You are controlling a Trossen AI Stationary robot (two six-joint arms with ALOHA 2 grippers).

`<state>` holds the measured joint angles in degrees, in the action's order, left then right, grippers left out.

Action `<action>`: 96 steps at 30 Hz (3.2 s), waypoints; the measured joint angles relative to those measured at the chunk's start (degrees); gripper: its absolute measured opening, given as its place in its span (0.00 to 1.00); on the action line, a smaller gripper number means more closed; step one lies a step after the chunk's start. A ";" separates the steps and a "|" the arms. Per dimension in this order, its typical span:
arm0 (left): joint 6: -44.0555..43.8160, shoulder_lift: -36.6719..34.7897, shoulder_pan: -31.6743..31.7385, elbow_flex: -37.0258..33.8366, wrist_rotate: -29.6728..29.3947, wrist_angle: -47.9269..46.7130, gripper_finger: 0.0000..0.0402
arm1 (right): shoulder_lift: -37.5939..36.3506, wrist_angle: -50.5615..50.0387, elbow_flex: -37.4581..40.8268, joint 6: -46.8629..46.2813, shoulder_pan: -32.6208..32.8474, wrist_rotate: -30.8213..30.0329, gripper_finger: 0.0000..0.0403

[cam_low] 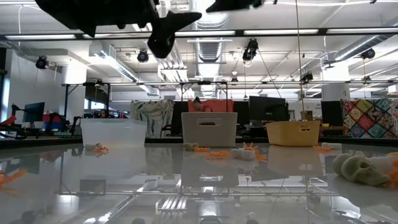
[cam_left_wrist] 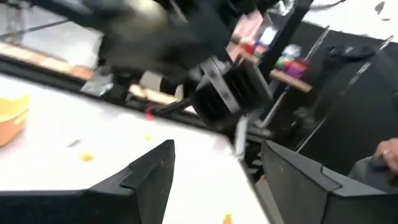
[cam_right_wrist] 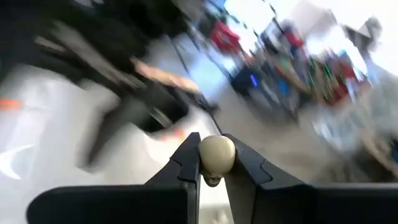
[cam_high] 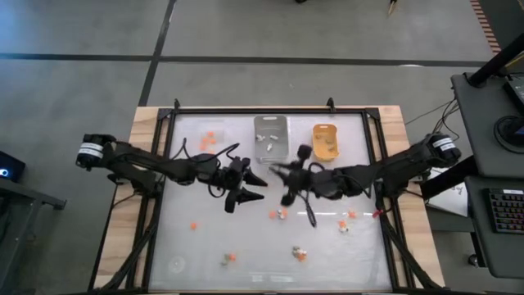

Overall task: Sort Halloween decoration
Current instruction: Put the cream white skull toy into the yellow bin, then put the orange spider toy into the transparent white bin

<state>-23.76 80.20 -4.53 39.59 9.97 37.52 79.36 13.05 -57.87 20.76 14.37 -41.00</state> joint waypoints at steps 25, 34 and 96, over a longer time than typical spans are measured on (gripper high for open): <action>2.30 -4.66 -0.30 0.00 -12.43 -15.70 0.56 | 3.47 -57.26 0.92 -60.66 -40.63 18.79 0.17; 2.72 -4.66 -0.30 0.00 -12.45 -15.68 0.56 | 3.47 -57.06 0.92 -60.64 -40.54 18.52 0.34; 8.07 -4.48 -0.29 0.02 -16.00 -13.97 0.56 | 17.13 -67.82 0.07 -70.28 -12.25 38.97 0.34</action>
<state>-15.68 75.72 -4.82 39.62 -6.03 23.55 96.49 -54.76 -57.79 -49.52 2.12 -2.03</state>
